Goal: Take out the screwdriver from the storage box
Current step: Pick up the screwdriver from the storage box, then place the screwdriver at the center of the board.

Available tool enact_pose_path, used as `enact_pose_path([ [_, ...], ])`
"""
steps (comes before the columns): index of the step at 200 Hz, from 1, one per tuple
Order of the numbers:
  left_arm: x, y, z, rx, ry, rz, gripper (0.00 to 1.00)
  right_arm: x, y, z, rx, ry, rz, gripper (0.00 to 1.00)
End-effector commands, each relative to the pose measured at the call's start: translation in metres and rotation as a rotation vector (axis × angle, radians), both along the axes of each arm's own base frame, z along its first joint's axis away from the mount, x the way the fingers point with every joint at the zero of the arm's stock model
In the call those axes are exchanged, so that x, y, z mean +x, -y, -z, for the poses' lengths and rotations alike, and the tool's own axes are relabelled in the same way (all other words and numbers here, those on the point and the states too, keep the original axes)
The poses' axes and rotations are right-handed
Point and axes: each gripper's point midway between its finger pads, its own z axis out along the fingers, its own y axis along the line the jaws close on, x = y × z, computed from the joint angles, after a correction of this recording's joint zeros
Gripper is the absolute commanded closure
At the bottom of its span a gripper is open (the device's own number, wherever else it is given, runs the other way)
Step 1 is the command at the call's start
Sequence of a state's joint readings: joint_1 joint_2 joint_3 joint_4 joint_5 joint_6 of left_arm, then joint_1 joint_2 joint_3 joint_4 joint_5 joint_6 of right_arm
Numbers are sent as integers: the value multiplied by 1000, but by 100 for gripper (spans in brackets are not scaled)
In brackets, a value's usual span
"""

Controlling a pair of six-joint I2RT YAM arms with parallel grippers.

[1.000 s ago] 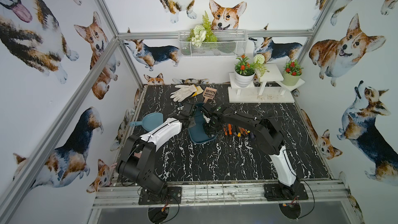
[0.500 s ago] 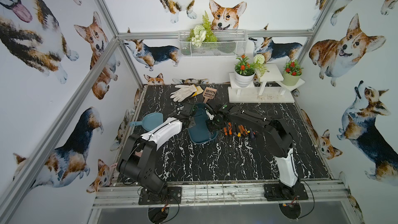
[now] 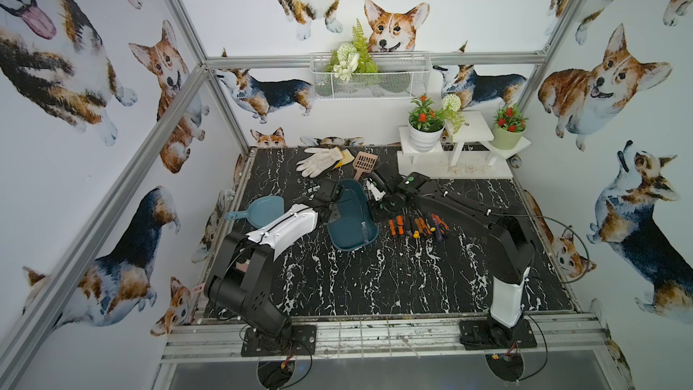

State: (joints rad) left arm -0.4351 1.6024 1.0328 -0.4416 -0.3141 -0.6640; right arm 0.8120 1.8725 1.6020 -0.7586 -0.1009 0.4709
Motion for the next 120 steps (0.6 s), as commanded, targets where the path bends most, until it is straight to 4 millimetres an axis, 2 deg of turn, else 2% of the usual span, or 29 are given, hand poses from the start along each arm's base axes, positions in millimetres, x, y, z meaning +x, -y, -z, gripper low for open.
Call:
enact_pose_path([
  [1, 3, -1, -1, 15, 5, -2, 100, 4, 4, -19, 66, 33, 11, 100],
  [22, 3, -1, 3, 14, -4, -5, 100, 6, 19, -33, 74, 69, 8, 100],
  [57, 5, 1, 4, 14, -10, -6, 100, 10, 54, -44, 40, 97, 38, 100],
  [120, 6, 0, -1, 17, -4, -3, 100, 4, 107, -39, -50, 86, 114, 100],
])
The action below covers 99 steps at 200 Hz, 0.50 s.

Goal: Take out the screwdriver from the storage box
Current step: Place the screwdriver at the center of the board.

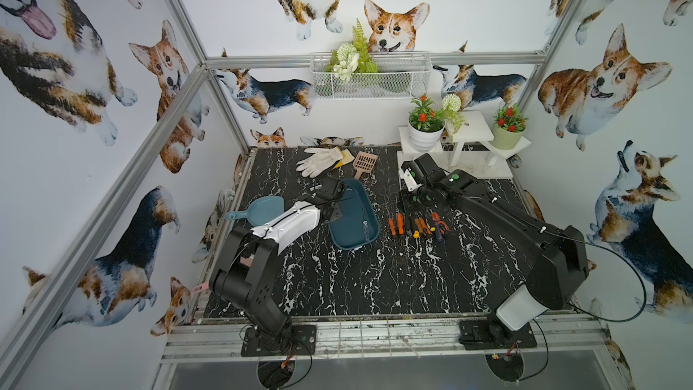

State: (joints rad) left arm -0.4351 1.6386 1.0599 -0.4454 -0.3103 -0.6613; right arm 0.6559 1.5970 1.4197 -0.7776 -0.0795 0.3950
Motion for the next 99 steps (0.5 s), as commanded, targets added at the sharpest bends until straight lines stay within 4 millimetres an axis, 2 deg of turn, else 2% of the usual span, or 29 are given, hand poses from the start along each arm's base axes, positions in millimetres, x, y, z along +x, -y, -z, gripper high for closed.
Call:
enact_pose_path([
  [1, 1, -3, -6, 13, 11, -6, 100, -4, 19, 5, -64, -15, 17, 100],
  [64, 0, -4, -12, 17, 20, -5, 100, -18, 50, 39, -185, -114, 29, 100],
  [99, 1, -3, -14, 15, 25, 0, 100, -22, 60, 60, -271, -166, 20, 100],
])
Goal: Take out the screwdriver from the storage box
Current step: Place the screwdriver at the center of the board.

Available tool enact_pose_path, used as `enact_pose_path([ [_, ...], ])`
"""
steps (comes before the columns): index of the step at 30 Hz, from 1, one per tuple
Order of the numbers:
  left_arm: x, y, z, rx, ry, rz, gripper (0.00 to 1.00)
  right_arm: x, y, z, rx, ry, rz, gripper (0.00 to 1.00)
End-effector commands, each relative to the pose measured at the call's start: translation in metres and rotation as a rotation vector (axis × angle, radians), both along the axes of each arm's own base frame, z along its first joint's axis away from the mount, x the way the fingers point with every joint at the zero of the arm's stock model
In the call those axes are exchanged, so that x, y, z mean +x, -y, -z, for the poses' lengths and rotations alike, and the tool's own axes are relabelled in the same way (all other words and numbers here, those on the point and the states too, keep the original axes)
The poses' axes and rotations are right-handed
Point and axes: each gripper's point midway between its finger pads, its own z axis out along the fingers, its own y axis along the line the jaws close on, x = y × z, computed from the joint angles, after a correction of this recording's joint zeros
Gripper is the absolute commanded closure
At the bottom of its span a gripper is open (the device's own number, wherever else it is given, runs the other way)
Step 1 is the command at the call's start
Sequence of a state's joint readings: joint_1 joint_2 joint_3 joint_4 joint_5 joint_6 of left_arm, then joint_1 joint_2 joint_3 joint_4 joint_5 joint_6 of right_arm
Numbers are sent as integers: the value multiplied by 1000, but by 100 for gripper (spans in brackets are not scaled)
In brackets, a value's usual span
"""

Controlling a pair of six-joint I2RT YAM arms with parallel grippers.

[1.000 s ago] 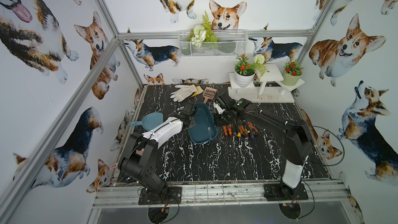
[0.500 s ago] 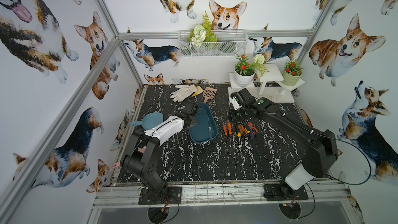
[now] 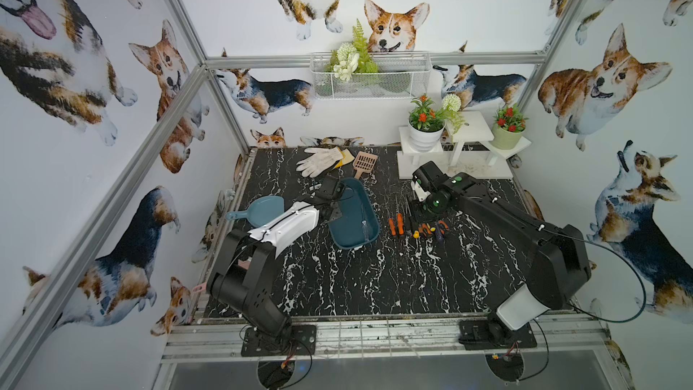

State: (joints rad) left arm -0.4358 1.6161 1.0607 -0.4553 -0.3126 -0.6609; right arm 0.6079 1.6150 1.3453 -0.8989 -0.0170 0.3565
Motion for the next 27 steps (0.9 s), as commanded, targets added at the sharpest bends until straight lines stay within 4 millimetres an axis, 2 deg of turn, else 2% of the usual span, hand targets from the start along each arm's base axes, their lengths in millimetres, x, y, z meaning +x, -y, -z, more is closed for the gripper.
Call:
enact_pose_path([
  [1, 2, -2, -6, 17, 12, -1, 100, -6, 12, 15, -88, -43, -21, 100],
  [4, 3, -2, -7, 17, 13, 2, 100, -5, 17, 26, -140, -70, -29, 100],
  [15, 2, -4, -10, 21, 19, 1, 100, 0, 33, 46, -272, -118, -58, 100],
  [27, 3, -3, -13, 22, 23, 6, 100, 9, 35, 57, -306, -121, -78, 100],
])
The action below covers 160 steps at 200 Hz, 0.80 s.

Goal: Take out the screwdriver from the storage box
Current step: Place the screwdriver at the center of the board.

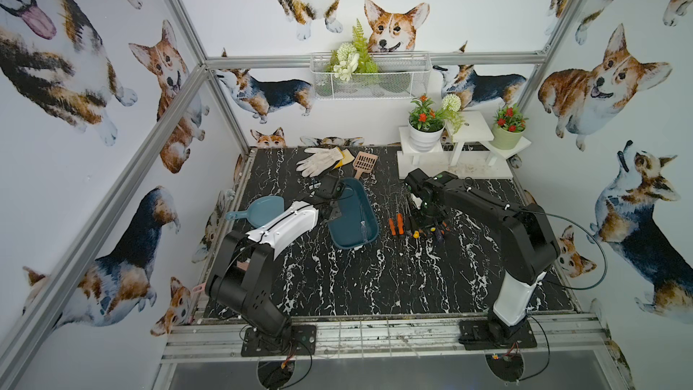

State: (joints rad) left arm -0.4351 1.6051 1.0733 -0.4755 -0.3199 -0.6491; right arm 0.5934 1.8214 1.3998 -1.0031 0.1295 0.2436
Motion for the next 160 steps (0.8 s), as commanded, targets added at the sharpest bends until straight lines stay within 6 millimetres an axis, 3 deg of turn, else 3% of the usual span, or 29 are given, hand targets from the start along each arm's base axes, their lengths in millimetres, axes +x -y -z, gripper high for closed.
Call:
enact_pose_path([
  [1, 3, -1, -6, 12, 18, 0, 100, 2, 5, 2, -25, -2, -9, 100],
  [108, 3, -1, -9, 12, 20, 1, 100, 8, 3, 14, -7, -17, -3, 86],
  [160, 3, -1, -9, 12, 21, 2, 100, 8, 2, 16, -8, -24, 1, 74],
])
